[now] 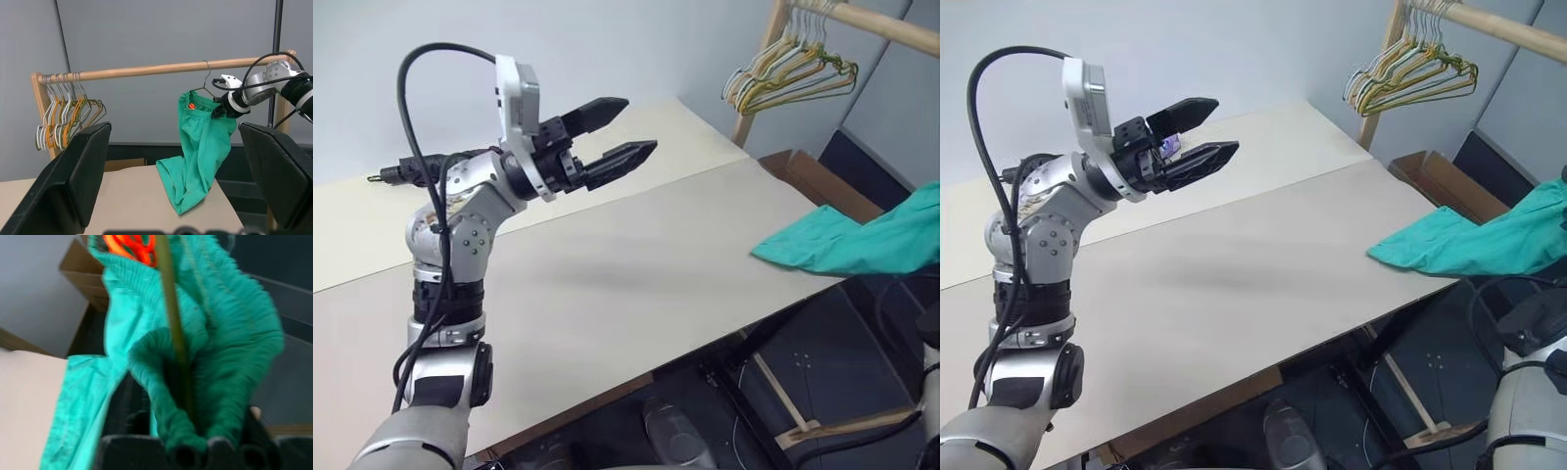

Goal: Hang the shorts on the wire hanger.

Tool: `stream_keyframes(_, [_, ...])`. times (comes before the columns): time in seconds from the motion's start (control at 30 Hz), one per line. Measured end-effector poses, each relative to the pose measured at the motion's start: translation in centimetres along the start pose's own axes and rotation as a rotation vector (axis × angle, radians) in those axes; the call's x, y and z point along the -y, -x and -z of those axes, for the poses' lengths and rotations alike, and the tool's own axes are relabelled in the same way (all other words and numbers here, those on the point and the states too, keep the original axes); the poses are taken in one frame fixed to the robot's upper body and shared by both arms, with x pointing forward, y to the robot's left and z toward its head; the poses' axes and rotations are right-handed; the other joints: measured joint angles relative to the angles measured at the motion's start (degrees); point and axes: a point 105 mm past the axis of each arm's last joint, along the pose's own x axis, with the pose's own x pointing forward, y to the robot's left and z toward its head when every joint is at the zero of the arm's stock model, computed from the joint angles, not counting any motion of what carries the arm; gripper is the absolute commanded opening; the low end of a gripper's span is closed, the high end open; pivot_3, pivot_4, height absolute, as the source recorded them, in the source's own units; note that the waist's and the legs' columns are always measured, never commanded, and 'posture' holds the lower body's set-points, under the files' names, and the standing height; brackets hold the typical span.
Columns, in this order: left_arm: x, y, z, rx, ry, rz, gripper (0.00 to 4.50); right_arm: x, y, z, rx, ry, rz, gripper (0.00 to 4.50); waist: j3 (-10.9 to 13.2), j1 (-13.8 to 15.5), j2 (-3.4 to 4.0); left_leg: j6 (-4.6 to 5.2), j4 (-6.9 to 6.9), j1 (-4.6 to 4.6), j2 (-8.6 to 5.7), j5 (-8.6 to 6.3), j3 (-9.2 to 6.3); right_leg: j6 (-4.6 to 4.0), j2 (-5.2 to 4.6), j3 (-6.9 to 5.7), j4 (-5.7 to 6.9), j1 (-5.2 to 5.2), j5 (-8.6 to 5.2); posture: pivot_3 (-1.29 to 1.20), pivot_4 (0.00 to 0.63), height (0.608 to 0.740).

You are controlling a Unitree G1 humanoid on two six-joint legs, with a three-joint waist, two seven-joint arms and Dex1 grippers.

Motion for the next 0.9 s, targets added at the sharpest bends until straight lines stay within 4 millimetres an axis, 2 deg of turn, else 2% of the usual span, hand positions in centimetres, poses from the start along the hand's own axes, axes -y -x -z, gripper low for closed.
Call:
stream_keyframes(0.17, [0.2, 0.0, -0.4, 0.000, -0.023, -0.010, 4.50, -1.4, 0.8, 0.8, 0.060, 0.107, -0.013, 4.03, -0.28, 0.37, 0.02, 0.00, 0.00, 0.10, -0.01, 0.00, 0.00, 0.02, -0.01, 0.02, -0.02, 0.11, -0.01, -0.26, 0.015, 0.740])
stream_keyframes(0.23, [0.2, 0.1, -0.3, -0.004, -0.023, -0.020, 4.50, -1.6, 1.3, 0.5, 0.107, 0.143, -0.003, 4.47, -0.29, 0.53, 0.04, 0.00, 0.00, 0.09, -0.01, 0.00, 0.01, 0.03, -0.01, 0.04, -0.02, 0.10, -0.02, -0.26, 0.021, 0.740])
stream_keyframes(0.4, [0.1, 0.2, -0.2, -0.013, -0.023, -0.040, 4.50, -1.8, 3.3, 0.3, 0.300, 0.291, 0.094, 4.47, -0.31, 0.85, 0.02, 0.01, 0.01, 0.09, -0.01, -0.01, 0.02, 0.04, 0.00, 0.07, 0.01, 0.08, -0.02, -0.26, 0.032, 0.740])
stream_keyframes(0.47, [0.0, 0.2, -0.2, -0.013, -0.022, -0.047, 4.50, -2.0, 4.5, 0.5, 0.440, 0.385, 0.151, 4.47, -0.32, 1.01, 0.02, 0.01, 0.00, 0.12, 0.00, -0.01, 0.02, 0.05, 0.01, 0.09, 0.00, 0.08, -0.02, -0.27, 0.037, 0.740])
stream_keyframes(0.67, [0.0, 0.6, 0.5, -0.017, -0.013, -0.068, 4.50, -3.5, 7.5, 1.7, 0.786, 0.609, 0.181, 4.47, -0.31, 1.70, 0.00, 0.02, 0.00, 0.14, -0.01, -0.03, 0.08, 0.06, 0.01, 0.16, -0.02, 0.06, -0.03, -0.25, 0.042, 0.740])
stream_keyframes(0.8, [-0.3, 1.1, 1.0, -0.043, -0.025, -0.095, 4.50, -5.1, 9.7, 2.2, 0.968, 0.682, 0.092, 4.47, -0.31, 1.89, -0.01, 0.02, 0.00, 0.19, -0.02, -0.03, 0.13, 0.07, 0.01, 0.23, -0.02, 0.08, -0.02, -0.21, 0.041, 0.740])
stream_keyframes(0.9, [-0.8, 2.3, 2.3, -0.107, -0.037, -0.153, 4.50, -7.3, 11.4, 2.1, 1.047, 0.675, -0.103, 4.47, -0.29, 1.82, -0.10, 0.13, -0.05, 0.55, 0.00, -0.10, 0.14, 0.06, 0.07, 0.29, -0.05, 0.41, -0.03, -0.17, 0.042, 0.740])
